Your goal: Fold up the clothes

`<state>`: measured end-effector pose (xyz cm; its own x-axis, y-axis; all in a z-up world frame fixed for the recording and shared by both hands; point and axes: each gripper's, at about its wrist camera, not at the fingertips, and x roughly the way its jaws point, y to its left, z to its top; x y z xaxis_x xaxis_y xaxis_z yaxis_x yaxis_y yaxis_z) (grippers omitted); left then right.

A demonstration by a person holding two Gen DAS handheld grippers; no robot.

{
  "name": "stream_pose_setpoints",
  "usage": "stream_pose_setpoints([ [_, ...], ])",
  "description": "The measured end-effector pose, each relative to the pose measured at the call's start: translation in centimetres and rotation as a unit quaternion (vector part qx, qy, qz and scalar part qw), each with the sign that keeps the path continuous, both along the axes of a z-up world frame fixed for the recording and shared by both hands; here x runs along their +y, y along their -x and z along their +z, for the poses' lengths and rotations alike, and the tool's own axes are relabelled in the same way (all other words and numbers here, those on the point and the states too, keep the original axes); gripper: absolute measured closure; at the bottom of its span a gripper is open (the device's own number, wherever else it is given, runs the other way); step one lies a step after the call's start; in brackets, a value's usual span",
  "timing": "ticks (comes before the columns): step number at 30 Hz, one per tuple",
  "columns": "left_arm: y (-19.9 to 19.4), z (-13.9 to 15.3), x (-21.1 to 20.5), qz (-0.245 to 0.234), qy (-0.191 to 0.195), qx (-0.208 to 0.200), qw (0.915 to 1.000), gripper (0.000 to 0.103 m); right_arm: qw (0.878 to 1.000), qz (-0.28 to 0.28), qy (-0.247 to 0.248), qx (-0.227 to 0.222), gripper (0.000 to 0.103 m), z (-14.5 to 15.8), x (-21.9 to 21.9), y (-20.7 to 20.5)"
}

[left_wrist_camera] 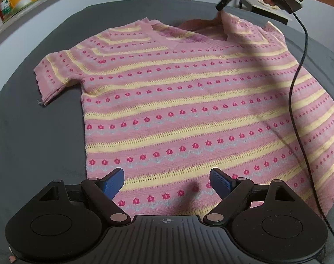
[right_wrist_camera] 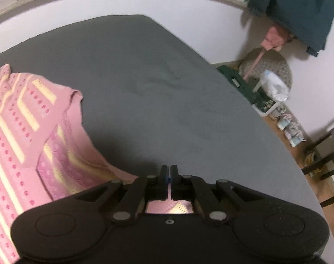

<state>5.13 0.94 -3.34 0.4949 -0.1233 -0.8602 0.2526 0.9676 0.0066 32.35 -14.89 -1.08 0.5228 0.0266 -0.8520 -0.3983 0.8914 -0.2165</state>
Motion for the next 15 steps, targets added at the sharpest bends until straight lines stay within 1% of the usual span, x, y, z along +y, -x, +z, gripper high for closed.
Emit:
stream_pose_setpoints([
  [2, -0.1, 0.0, 0.0, 0.004, 0.003, 0.002, 1.0000, 0.017, 0.999, 0.016, 0.021, 0.018, 0.066, -0.6, 0.8, 0.2],
  [3, -0.1, 0.0, 0.1, 0.005, 0.005, 0.003, 1.0000, 0.017, 0.999, 0.027, 0.034, 0.022, 0.064, -0.8, 1.2, 0.6],
  [4, -0.1, 0.0, 0.0, 0.004, 0.004, 0.002, 1.0000, 0.017, 0.998, 0.038, 0.047, 0.027, 0.064, -1.1, 1.6, 0.9],
  [7, 0.0, 0.0, -0.1, 0.000, 0.001, 0.001, 1.0000, 0.017, 0.995, 0.043, 0.080, 0.040, 0.064, -2.0, 2.3, 1.3],
  [9, 0.0, 0.0, -0.1, 0.001, 0.001, 0.001, 1.0000, 0.017, 0.991, 0.044, 0.118, 0.039, 0.064, -2.9, 3.0, 1.5],
  [10, 0.0, 0.0, -0.1, 0.002, 0.001, 0.001, 1.0000, 0.017, 0.988, 0.043, 0.140, 0.038, 0.065, -3.4, 3.2, 1.6],
  [12, -0.1, 0.1, 0.0, 0.005, 0.002, 0.000, 1.0000, 0.017, 0.986, 0.035, 0.160, 0.042, 0.091, -4.5, 3.4, 1.4],
  [13, -0.1, 0.2, 0.0, 0.006, 0.003, 0.000, 1.0000, 0.017, 0.987, 0.020, 0.158, 0.037, 0.100, -4.7, 3.3, 1.3],
  [14, -0.1, 0.2, 0.1, 0.007, 0.004, 0.000, 1.0000, 0.017, 0.988, 0.004, 0.154, 0.031, 0.100, -4.8, 3.2, 1.0],
  [15, -0.1, 0.2, 0.1, 0.007, 0.003, 0.000, 1.0000, 0.017, 0.989, -0.016, 0.146, 0.001, 0.100, -4.5, 3.0, 0.9],
])
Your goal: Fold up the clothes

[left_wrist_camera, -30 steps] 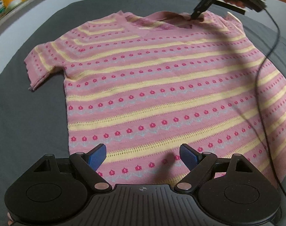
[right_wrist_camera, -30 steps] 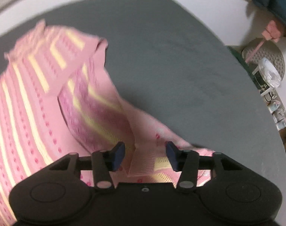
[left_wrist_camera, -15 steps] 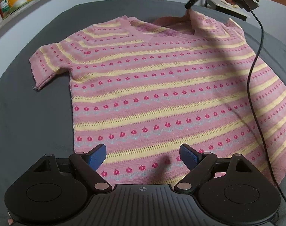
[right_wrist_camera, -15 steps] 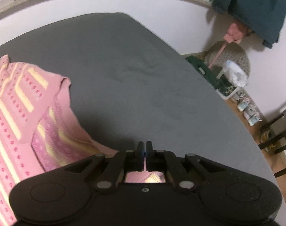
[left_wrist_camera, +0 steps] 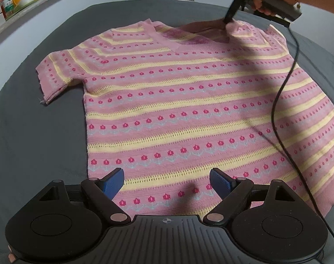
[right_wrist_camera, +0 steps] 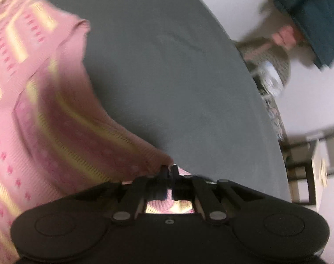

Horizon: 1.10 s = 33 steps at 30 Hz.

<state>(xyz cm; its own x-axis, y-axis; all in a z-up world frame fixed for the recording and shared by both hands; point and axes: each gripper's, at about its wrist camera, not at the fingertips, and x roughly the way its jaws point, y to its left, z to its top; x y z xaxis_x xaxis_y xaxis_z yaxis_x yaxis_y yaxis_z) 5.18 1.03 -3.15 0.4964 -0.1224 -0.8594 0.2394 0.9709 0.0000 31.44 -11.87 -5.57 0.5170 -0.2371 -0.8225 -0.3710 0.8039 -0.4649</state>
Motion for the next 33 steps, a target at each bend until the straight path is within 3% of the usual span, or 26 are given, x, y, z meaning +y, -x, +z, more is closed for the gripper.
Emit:
stream_pose_setpoints([
  [4, 0.0, -0.1, 0.0, 0.001, -0.002, 0.003, 1.0000, 0.017, 0.987, -0.068, -0.067, -0.127, 0.100, 2.0, -1.1, -0.7],
  [10, -0.4, -0.3, -0.3, 0.000, -0.006, 0.005, 1.0000, 0.017, 0.961, -0.173, -0.165, -0.140, 0.097, -1.1, -3.2, -2.2],
  [12, -0.5, -0.4, -0.3, 0.000, -0.006, 0.007, 1.0000, 0.017, 0.952, -0.199, -0.194, -0.126, 0.065, -2.0, -4.4, -2.2],
  [13, -0.6, -0.6, -0.3, 0.002, -0.006, 0.010, 0.9999, 0.017, 0.949, -0.209, -0.203, -0.121, 0.032, -2.2, -5.0, -2.0],
  [14, -0.8, -0.8, -0.3, 0.003, -0.006, 0.013, 0.9999, 0.017, 0.948, -0.200, -0.213, -0.128, 0.023, -1.9, -5.5, -1.7],
  [16, -0.9, -1.0, -0.4, 0.003, -0.006, 0.018, 0.9998, 0.017, 0.941, -0.154, -0.273, -0.130, 0.023, -0.1, -7.1, -1.2],
  [19, -1.1, -1.2, -0.6, 0.001, -0.007, 0.021, 0.9997, 0.017, 0.913, -0.100, -0.368, -0.147, 0.023, 3.5, -11.3, 0.4],
  [21, -1.0, -1.1, -1.0, -0.005, -0.009, 0.021, 0.9997, 0.017, 0.909, -0.103, -0.368, -0.166, 0.023, 4.9, -14.2, 1.6],
  [25, -0.7, -0.7, -1.5, -0.019, -0.010, 0.011, 0.9997, 0.017, 0.940, -0.176, -0.252, -0.152, 0.024, 4.0, -19.9, 3.5],
  [27, -0.6, -0.6, -1.6, -0.023, -0.008, 0.010, 0.9997, 0.017, 0.935, -0.232, -0.218, -0.159, 0.024, 2.7, -22.9, 5.5],
  [29, -0.6, -0.6, -1.6, -0.021, -0.010, 0.010, 0.9997, 0.017, 0.912, -0.295, -0.234, -0.163, 0.029, 1.4, -25.9, 7.6],
  [31, -0.7, -0.6, -1.5, -0.017, -0.011, 0.011, 0.9997, 0.017, 0.875, -0.347, -0.300, -0.157, 0.038, 0.1, -28.5, 9.6],
  [33, -0.9, -0.8, -1.3, -0.013, -0.010, 0.012, 0.9998, 0.017, 0.836, -0.360, -0.383, -0.155, 0.047, -1.3, -29.6, 11.5],
])
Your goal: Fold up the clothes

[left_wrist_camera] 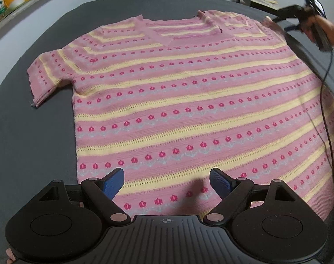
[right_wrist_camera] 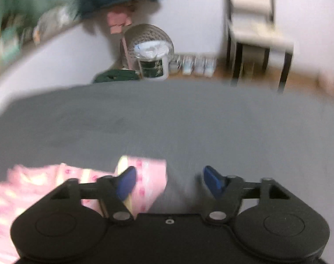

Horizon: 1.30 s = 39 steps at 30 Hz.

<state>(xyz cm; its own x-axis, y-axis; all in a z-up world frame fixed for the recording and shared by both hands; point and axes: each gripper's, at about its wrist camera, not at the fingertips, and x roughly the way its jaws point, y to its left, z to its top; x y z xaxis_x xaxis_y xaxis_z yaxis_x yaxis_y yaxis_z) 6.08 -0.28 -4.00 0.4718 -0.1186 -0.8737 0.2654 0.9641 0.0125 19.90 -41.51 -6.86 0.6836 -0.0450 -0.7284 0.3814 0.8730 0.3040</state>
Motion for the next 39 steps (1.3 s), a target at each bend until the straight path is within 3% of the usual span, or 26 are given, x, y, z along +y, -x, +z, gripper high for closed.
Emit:
stream_pose_setpoints([
  [2, -0.1, -0.3, 0.2, 0.003, 0.000, 0.002, 1.0000, 0.017, 0.997, -0.001, -0.063, -0.035, 0.057, -1.1, -0.5, 1.6],
  [3, -0.2, -0.4, 0.3, 0.007, -0.002, 0.003, 1.0000, 0.017, 0.996, 0.001, -0.076, -0.048, 0.062, -1.4, -0.3, 1.9],
  [5, -0.3, -0.4, 0.5, 0.015, -0.003, 0.004, 0.9999, 0.017, 0.994, 0.005, -0.096, -0.052, 0.086, -2.1, 0.2, 2.0],
  [6, -0.3, -0.3, 0.6, 0.016, -0.001, 0.002, 0.9999, 0.017, 0.994, 0.004, -0.092, -0.055, 0.087, -2.0, 0.6, 2.0],
  [10, -0.2, -0.2, 0.7, 0.013, 0.000, -0.004, 0.9999, 0.017, 0.995, 0.032, -0.021, -0.095, 0.092, 0.7, 3.1, 1.1],
  [13, -0.1, -0.1, 1.0, 0.015, 0.003, -0.005, 0.9999, 0.017, 0.979, 0.119, 0.123, -0.111, 0.092, 3.2, 8.7, 1.6],
  [14, 0.0, 0.0, 1.0, 0.016, 0.004, -0.005, 0.9998, 0.017, 0.963, 0.164, 0.184, -0.112, 0.092, 3.6, 11.2, 2.1],
  [16, 0.1, 0.0, 1.2, 0.017, 0.007, -0.006, 0.9998, 0.017, 0.912, 0.260, 0.298, -0.112, 0.092, 3.6, 16.2, 3.4],
  [19, 0.3, 0.1, 1.2, 0.012, 0.008, -0.009, 0.9999, 0.017, 0.835, 0.390, 0.378, -0.091, 0.090, 2.1, 22.0, 6.1],
  [21, 0.6, 0.2, 1.1, 0.007, 0.008, -0.012, 0.9999, 0.017, 0.812, 0.416, 0.400, -0.088, 0.079, 1.4, 23.9, 7.9],
  [23, 0.8, 0.4, 1.2, 0.001, 0.011, -0.016, 0.9998, 0.017, 0.818, 0.411, 0.389, -0.104, 0.063, 1.6, 24.1, 9.8],
  [24, 0.9, 0.4, 1.2, 0.000, 0.011, -0.016, 0.9998, 0.017, 0.822, 0.408, 0.382, -0.113, 0.061, 1.8, 24.2, 10.8],
  [25, 1.0, 0.5, 1.2, -0.002, 0.011, -0.017, 0.9998, 0.017, 0.833, 0.393, 0.369, -0.123, 0.057, 2.3, 23.7, 11.3],
  [29, 1.1, 0.6, 1.5, 0.001, 0.017, -0.020, 0.9997, 0.017, 0.904, 0.285, 0.288, -0.139, 0.049, 3.8, 19.1, 11.5],
  [31, 1.1, 0.6, 1.6, 0.005, 0.019, -0.020, 0.9996, 0.017, 0.923, 0.256, 0.259, -0.122, 0.049, 3.8, 16.8, 10.3],
  [32, 1.2, 0.6, 1.7, 0.006, 0.019, -0.019, 0.9996, 0.017, 0.929, 0.251, 0.249, -0.115, 0.049, 3.7, 16.1, 9.7],
  [34, 1.2, 0.6, 1.6, 0.004, 0.018, -0.019, 0.9997, 0.017, 0.924, 0.280, 0.237, -0.109, 0.049, 3.5, 15.7, 9.3],
  [35, 1.2, 0.5, 1.6, 0.003, 0.017, -0.020, 0.9997, 0.017, 0.912, 0.307, 0.249, -0.111, 0.048, 3.5, 16.3, 9.2],
  [36, 1.2, 0.5, 1.6, 0.004, 0.017, -0.020, 0.9996, 0.017, 0.889, 0.350, 0.273, -0.110, 0.048, 3.4, 17.5, 9.2],
  [39, 1.0, 0.4, 1.7, 0.010, 0.018, -0.017, 0.9996, 0.017, 0.791, 0.467, 0.387, -0.079, 0.047, 2.1, 21.5, 8.7],
])
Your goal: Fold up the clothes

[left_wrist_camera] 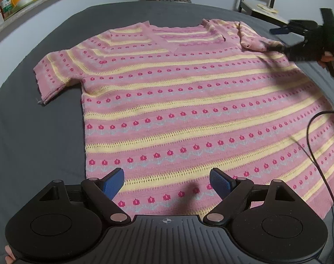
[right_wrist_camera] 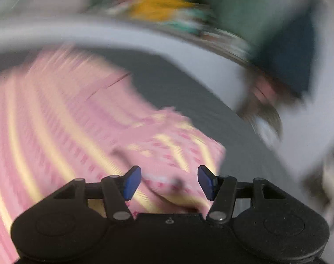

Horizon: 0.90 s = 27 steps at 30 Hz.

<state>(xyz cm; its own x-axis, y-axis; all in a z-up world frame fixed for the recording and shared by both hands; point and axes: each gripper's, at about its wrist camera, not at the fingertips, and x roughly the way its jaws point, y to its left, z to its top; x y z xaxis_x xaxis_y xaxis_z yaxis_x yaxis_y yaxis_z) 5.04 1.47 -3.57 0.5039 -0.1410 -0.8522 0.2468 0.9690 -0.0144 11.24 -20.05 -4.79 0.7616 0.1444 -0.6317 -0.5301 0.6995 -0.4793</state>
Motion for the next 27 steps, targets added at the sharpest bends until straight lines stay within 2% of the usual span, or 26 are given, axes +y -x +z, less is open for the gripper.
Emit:
stream_pose_setpoints([
  [1, 0.0, -0.1, 0.0, 0.000, -0.001, 0.001, 1.0000, 0.017, 0.999, 0.026, 0.048, 0.006, 0.047, -0.6, 0.7, -0.5],
  [3, -0.1, -0.2, -0.1, -0.001, -0.003, 0.004, 1.0000, 0.017, 0.987, 0.077, 0.142, 0.019, 0.047, -1.7, 2.2, -1.6],
  [4, -0.1, -0.3, -0.2, -0.002, -0.003, 0.004, 1.0000, 0.017, 0.981, 0.092, 0.167, 0.027, 0.047, -1.9, 2.5, -2.2],
  [8, -0.3, -0.4, -0.3, -0.001, -0.001, 0.006, 1.0000, 0.017, 0.966, 0.149, 0.204, 0.047, 0.050, -2.0, 4.1, -3.9],
  [9, -0.3, -0.5, -0.3, -0.002, -0.001, 0.008, 1.0000, 0.017, 0.965, 0.156, 0.200, 0.061, 0.053, -1.9, 4.4, -4.2],
  [10, -0.4, -0.6, -0.4, -0.003, -0.002, 0.010, 0.9999, 0.017, 0.964, 0.162, 0.195, 0.077, 0.069, -1.8, 4.7, -4.5],
  [11, -0.4, -0.6, -0.4, -0.003, -0.003, 0.011, 0.9999, 0.017, 0.964, 0.163, 0.186, 0.096, 0.093, -1.7, 4.8, -4.8],
  [12, -0.4, -0.6, -0.4, -0.003, -0.002, 0.010, 0.9999, 0.017, 0.966, 0.155, 0.176, 0.108, 0.096, -1.6, 4.7, -5.0],
  [15, -0.3, -0.5, -0.3, -0.001, 0.000, 0.009, 1.0000, 0.017, 0.992, 0.076, 0.075, 0.075, 0.097, 0.6, 2.0, -5.8],
  [16, -0.3, -0.5, -0.3, -0.001, 0.001, 0.009, 1.0000, 0.017, 0.998, 0.015, 0.016, 0.051, 0.097, 1.5, -0.3, -6.0],
  [17, -0.3, -0.5, -0.2, 0.000, 0.002, 0.008, 1.0000, 0.017, 0.997, -0.052, -0.047, 0.025, 0.097, 2.5, -2.8, -6.2],
  [18, -0.3, -0.4, -0.2, 0.000, 0.001, 0.007, 1.0000, 0.017, 0.987, -0.118, -0.109, -0.001, 0.097, 3.4, -5.4, -6.3],
  [19, -0.3, -0.4, -0.2, 0.001, 0.001, 0.008, 1.0000, 0.017, 0.968, -0.183, -0.171, -0.027, 0.097, 4.4, -7.9, -6.5],
  [20, -0.3, -0.4, -0.2, 0.001, 0.001, 0.008, 1.0000, 0.017, 0.939, -0.259, -0.223, -0.041, 0.097, 4.6, -10.7, -6.4],
  [22, -0.3, -0.4, -0.3, 0.000, -0.001, 0.010, 1.0000, 0.017, 0.861, -0.400, -0.310, -0.047, 0.096, 4.1, -16.2, -6.0],
  [24, -0.4, -0.5, -0.5, -0.002, -0.003, 0.011, 0.9999, 0.017, 0.800, -0.477, -0.364, -0.005, 0.092, 2.4, -19.8, -5.6],
  [25, -0.4, -0.4, -0.5, -0.002, -0.004, 0.011, 0.9999, 0.017, 0.772, -0.500, -0.391, 0.025, 0.085, 1.4, -21.1, -5.4],
  [26, -0.4, -0.4, -0.5, -0.002, -0.005, 0.010, 0.9999, 0.017, 0.751, -0.510, -0.418, 0.045, 0.079, 0.6, -22.1, -5.0],
  [27, -0.4, -0.4, -0.5, -0.002, -0.007, 0.010, 0.9999, 0.017, 0.740, -0.511, -0.435, 0.045, 0.076, 0.3, -22.6, -4.4],
])
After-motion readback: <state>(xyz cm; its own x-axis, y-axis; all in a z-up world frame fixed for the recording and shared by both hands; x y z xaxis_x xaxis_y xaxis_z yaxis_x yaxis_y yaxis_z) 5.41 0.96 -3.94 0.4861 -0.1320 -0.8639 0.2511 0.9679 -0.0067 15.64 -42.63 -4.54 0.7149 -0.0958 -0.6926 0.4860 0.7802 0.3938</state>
